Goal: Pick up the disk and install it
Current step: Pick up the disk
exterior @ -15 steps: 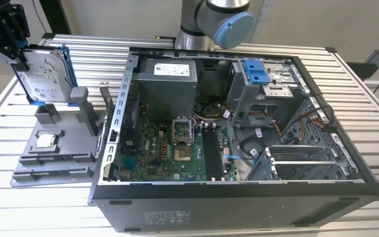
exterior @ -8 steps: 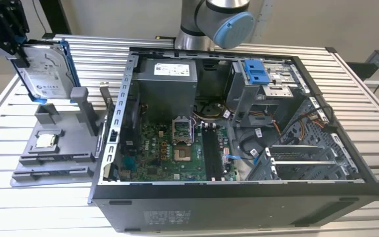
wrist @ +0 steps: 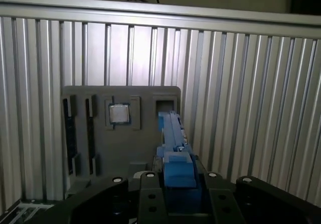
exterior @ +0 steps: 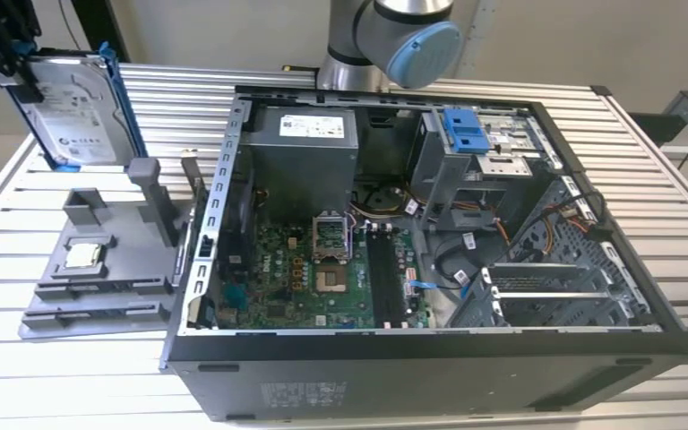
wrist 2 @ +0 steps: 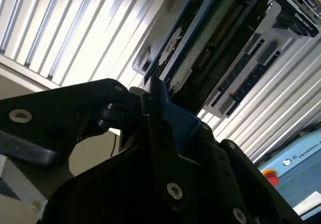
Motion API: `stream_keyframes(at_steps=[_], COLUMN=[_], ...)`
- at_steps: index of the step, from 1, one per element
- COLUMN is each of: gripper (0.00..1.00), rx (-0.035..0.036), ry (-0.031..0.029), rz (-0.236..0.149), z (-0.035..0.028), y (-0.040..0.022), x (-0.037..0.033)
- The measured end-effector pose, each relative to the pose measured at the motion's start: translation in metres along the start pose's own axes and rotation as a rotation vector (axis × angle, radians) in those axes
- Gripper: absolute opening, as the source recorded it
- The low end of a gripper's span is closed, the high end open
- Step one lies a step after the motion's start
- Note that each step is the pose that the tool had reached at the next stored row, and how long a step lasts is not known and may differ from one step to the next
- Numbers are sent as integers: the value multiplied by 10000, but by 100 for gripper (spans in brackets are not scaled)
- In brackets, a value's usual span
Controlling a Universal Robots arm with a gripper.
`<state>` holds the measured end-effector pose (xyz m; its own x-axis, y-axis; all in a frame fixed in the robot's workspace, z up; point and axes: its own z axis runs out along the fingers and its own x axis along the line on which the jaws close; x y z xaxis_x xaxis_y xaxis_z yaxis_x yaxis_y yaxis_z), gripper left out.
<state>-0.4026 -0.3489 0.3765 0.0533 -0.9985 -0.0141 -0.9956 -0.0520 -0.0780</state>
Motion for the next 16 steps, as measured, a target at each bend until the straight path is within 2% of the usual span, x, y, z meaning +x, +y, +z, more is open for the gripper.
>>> stream_keyframes(at_steps=[4,6,11,16], gripper=[0,0,0,0], rx=[81,106,103,106], ry=[4,5,8,6], rz=[-1,-2,-2,-1], z=[-124,-138,-148,-310], y=[4,6,5,-7], x=[-3,-3,-3,-6])
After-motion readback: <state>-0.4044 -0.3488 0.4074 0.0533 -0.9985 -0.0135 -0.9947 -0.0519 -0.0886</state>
